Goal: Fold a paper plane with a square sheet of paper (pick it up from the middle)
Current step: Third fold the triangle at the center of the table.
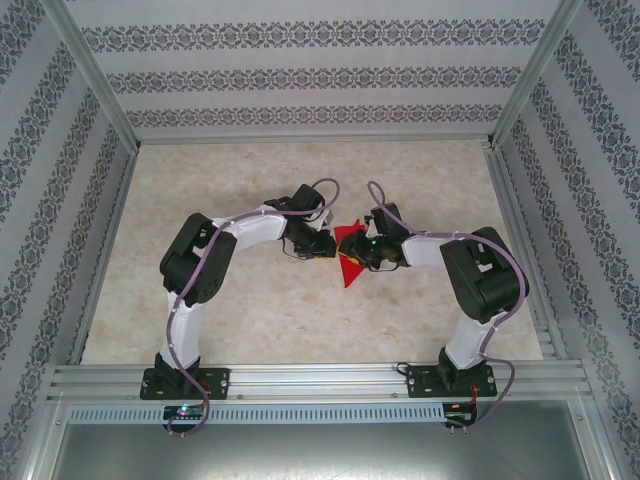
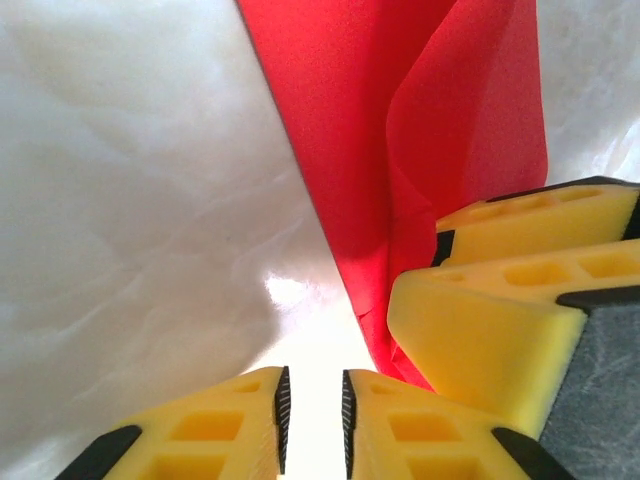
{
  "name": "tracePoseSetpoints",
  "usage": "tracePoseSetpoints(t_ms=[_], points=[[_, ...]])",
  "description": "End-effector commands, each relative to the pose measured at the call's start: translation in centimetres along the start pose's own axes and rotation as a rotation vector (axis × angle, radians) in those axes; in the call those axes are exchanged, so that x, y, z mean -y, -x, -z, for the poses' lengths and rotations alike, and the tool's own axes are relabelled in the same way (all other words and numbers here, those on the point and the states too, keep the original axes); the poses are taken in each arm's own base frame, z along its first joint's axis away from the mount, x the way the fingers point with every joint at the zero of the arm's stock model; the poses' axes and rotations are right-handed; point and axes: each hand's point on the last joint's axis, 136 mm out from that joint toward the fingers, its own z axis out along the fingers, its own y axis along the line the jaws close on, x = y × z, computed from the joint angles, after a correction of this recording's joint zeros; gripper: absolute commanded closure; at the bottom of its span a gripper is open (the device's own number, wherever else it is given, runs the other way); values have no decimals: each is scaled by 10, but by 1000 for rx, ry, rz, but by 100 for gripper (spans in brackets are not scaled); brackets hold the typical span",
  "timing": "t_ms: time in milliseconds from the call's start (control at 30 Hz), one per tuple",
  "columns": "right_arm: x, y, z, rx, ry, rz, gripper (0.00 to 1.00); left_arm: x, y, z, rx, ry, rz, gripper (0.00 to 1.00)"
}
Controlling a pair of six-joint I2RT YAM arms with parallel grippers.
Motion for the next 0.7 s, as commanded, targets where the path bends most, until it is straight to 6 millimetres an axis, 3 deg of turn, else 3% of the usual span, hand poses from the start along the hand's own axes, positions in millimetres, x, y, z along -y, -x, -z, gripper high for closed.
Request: tracePoseSetpoints(t_ms=[0,367,667], points=[[18,-13,-3,-23,-50,9,64,18,24,19,86,-87,-5,73],[20,-20,-1,-33,-36,44,67,11,62,45,167,-106,30,69],[18,-24,-3,-66,-26,90,68,30,61,25,55,-189,-2,68]])
